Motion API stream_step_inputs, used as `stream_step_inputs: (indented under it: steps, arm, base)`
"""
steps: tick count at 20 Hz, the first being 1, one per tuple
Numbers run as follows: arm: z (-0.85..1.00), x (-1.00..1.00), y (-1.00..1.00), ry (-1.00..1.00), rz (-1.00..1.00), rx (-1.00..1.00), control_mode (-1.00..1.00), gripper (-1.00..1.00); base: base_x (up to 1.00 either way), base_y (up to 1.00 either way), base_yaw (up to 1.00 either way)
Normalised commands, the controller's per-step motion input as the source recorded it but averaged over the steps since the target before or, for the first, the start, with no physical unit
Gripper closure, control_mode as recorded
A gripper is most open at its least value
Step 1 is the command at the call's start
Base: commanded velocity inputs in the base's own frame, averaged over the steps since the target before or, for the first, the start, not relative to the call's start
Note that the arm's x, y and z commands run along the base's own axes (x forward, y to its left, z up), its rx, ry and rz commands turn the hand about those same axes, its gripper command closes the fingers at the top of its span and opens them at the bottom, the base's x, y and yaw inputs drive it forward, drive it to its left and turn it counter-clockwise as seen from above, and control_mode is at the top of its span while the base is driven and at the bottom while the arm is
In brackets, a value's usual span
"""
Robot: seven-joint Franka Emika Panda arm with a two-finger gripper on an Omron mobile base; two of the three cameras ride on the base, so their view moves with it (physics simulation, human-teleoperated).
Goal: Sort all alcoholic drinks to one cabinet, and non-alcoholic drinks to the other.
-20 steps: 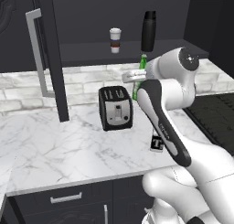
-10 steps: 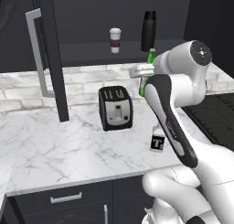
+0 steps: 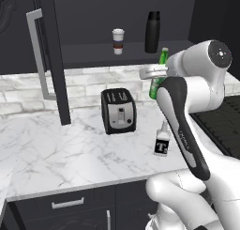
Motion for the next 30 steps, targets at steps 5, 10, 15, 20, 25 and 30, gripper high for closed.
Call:
stream_step_inputs:
  steps: [5,10,15,20,25,30]
  arm:
    - [0.09,-0.25,-0.1,-0.05,-0.01,0.0,-1.0,1.0]
    - [0.09,-0.21,-0.13,-0.05,-0.01,0.0,-1.0,1.0]
    - [0.02,-0.14,-0.07,-0.04,-0.01,0.0,-1.0,1.0]
    - [0.0,-0.11,-0.01,-0.04,-0.01,-0.01,-1.0,1.0]
    - [0.0,-0.07,-0.04,-0.01,-0.02,-0.01,-1.0,1.0]
    - [0.0,-0.02,-0.09,0.0,-0.03,-0.01,-1.0,1.0]
  base:
    - [0.0,0.0,0.0]
    - [0.0,0.0,0.0]
    - [0.0,0.0,0.0]
    - [0.0,0.0,0.0]
    - [0.0,0.0,0.0]
    - [0.0,0.0,0.0]
